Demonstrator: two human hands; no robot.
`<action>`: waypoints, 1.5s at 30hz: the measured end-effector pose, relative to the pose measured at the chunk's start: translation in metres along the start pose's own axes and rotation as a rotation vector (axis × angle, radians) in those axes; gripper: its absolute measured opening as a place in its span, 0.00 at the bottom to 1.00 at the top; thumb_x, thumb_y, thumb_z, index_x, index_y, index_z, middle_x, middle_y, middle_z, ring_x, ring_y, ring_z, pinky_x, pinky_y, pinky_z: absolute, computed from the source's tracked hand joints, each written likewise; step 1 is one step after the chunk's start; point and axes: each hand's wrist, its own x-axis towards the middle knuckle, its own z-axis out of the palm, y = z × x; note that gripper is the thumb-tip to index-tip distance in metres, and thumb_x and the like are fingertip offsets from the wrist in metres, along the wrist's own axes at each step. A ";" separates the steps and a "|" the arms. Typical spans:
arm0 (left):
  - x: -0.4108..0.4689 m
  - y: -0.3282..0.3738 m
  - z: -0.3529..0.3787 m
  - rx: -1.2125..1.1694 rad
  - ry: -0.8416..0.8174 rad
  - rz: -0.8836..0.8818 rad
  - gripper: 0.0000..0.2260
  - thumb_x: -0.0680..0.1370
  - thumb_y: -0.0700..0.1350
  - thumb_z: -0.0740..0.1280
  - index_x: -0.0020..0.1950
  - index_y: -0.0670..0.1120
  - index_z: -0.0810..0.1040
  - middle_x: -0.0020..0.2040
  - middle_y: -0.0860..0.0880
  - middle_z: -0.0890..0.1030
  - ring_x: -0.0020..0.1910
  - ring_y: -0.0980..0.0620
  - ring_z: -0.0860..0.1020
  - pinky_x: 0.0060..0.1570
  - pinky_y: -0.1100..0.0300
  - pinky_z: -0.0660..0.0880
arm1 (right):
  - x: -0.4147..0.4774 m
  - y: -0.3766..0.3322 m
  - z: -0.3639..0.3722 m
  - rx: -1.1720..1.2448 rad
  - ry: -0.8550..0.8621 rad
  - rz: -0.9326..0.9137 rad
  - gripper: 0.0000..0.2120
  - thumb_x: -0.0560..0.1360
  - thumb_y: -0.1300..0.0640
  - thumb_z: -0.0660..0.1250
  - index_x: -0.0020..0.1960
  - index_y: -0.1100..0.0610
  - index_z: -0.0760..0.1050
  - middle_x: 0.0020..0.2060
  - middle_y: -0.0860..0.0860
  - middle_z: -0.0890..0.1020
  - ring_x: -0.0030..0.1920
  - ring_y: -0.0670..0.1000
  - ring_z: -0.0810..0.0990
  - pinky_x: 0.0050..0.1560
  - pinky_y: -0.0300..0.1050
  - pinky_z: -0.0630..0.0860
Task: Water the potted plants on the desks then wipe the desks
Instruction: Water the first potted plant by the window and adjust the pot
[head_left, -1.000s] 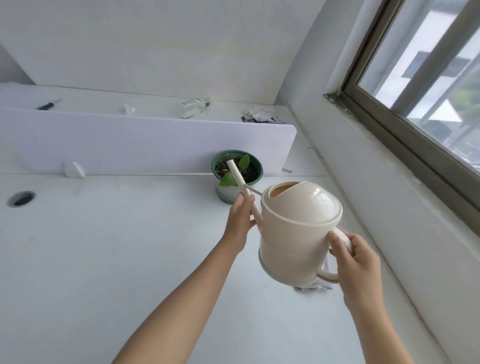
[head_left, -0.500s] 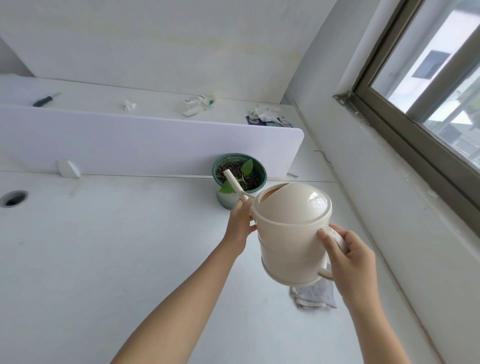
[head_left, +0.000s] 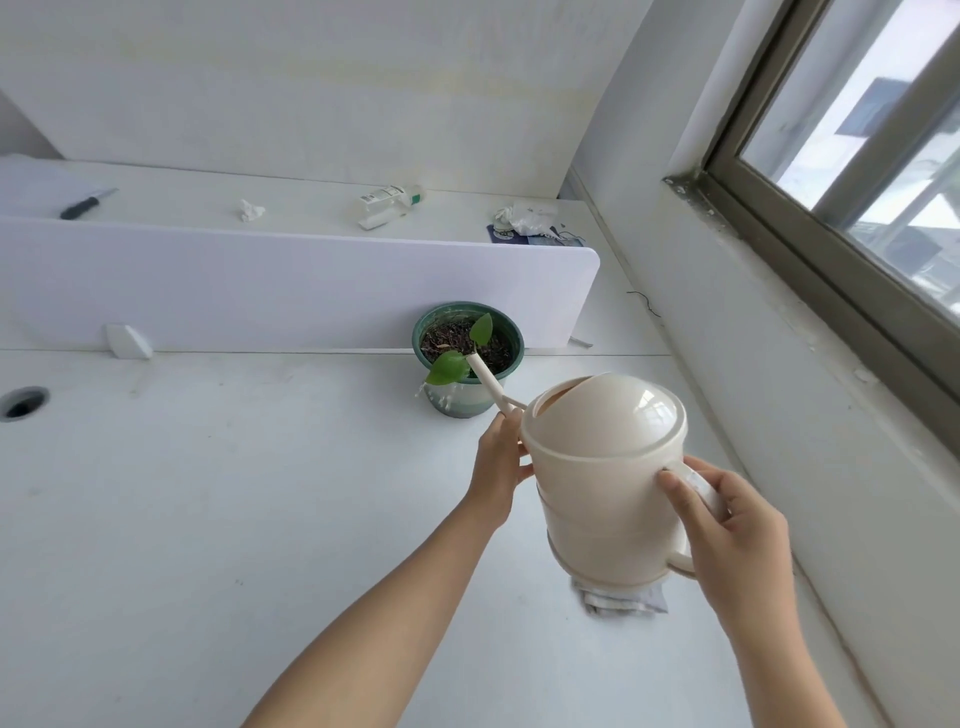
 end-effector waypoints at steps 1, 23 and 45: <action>0.001 0.000 0.004 0.002 -0.009 0.000 0.14 0.71 0.57 0.58 0.47 0.48 0.73 0.40 0.54 0.76 0.39 0.59 0.75 0.37 0.64 0.76 | 0.001 -0.001 -0.002 0.003 0.010 0.012 0.11 0.72 0.57 0.68 0.53 0.58 0.78 0.40 0.40 0.78 0.42 0.45 0.77 0.47 0.52 0.80; 0.031 0.017 0.016 0.119 -0.072 -0.105 0.13 0.80 0.55 0.53 0.42 0.53 0.73 0.39 0.52 0.73 0.43 0.54 0.72 0.43 0.59 0.72 | 0.016 -0.003 0.004 -0.009 0.042 0.035 0.10 0.73 0.56 0.67 0.52 0.60 0.77 0.42 0.51 0.80 0.29 0.46 0.75 0.39 0.42 0.79; 0.059 0.024 0.025 0.099 -0.050 -0.136 0.13 0.80 0.52 0.53 0.42 0.54 0.74 0.36 0.56 0.75 0.40 0.56 0.74 0.38 0.61 0.71 | 0.043 -0.012 0.013 -0.070 0.052 -0.018 0.10 0.73 0.52 0.68 0.50 0.57 0.77 0.33 0.43 0.76 0.45 0.59 0.78 0.47 0.63 0.77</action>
